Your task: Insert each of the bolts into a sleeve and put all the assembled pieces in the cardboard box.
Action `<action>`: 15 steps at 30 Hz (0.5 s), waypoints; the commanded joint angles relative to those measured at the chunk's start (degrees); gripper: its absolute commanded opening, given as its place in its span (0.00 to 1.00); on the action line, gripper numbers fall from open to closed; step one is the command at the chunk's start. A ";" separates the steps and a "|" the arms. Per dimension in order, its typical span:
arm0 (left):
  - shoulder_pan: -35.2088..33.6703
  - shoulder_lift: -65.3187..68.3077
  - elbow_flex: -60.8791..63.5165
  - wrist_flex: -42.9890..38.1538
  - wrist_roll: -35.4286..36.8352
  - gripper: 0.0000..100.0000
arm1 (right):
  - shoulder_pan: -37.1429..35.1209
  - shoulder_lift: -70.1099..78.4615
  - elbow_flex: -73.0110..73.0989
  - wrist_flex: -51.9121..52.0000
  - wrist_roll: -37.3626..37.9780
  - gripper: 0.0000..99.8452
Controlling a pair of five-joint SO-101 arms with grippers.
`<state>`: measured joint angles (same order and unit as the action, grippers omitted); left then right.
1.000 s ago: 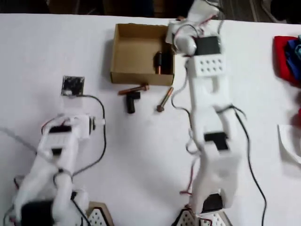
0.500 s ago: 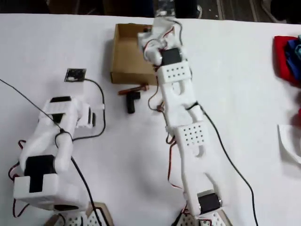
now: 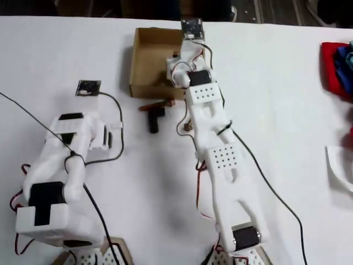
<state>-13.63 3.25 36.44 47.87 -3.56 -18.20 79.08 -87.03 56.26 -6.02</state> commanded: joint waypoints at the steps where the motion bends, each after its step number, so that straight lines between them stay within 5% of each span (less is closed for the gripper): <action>1: -0.44 0.09 -1.54 0.00 -0.18 0.17 | 0.75 -1.45 -3.96 -1.45 0.26 0.02; 15: -0.44 0.09 -1.54 0.00 -0.18 0.17 | 0.31 -1.36 -0.26 -1.54 0.18 0.02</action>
<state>-13.63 3.25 36.44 47.87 -3.56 -18.20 79.25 -86.95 56.18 -6.02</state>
